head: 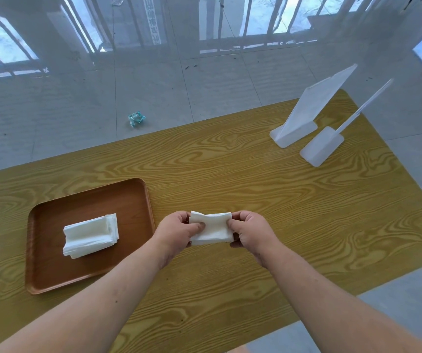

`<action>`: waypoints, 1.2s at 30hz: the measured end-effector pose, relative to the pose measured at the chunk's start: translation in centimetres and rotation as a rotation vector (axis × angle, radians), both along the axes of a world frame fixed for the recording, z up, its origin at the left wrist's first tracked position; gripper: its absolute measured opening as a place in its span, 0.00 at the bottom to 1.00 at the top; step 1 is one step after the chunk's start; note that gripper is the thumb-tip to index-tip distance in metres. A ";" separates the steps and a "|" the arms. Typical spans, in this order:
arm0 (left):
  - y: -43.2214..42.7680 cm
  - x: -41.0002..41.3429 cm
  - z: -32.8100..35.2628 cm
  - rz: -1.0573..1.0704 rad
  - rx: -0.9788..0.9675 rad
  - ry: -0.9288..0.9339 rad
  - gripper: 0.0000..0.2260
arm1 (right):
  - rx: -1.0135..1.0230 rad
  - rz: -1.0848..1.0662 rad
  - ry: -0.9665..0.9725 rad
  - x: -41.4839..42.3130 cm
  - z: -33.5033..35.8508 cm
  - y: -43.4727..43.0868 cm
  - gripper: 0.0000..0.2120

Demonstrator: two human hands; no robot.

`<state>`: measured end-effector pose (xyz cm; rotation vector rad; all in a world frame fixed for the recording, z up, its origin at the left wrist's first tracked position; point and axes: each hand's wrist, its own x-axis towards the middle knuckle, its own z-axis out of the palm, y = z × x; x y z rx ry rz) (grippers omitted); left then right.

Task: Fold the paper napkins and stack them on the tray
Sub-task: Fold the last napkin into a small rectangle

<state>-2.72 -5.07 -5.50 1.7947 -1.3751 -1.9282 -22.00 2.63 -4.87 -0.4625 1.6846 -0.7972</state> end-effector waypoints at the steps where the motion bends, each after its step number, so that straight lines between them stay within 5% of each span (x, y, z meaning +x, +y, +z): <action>1: 0.0 0.2 -0.2 -0.032 -0.058 -0.066 0.02 | 0.010 0.032 0.060 0.1 0.0 0.0 0.05; 7: -0.3 2.8 -0.4 -0.242 -0.287 -0.316 0.08 | 0.042 0.254 0.307 1.7 -0.3 -0.7 0.07; 14: -2.2 9.2 0.3 -0.019 -0.275 -0.241 0.11 | 0.007 0.240 0.090 7.2 0.6 -4.3 0.07; 18: -3.1 14.7 1.2 0.111 -0.279 -0.228 0.11 | -0.008 0.343 0.135 12.1 0.9 -7.2 0.10; 27: -4.2 24.9 0.9 0.128 -0.401 -0.504 0.17 | -0.098 0.679 0.456 22.6 0.5 -11.8 0.12; 36: -4.6 26.5 -0.8 0.004 -0.475 -0.641 0.16 | -0.131 0.802 0.732 25.3 -0.4 -12.7 0.11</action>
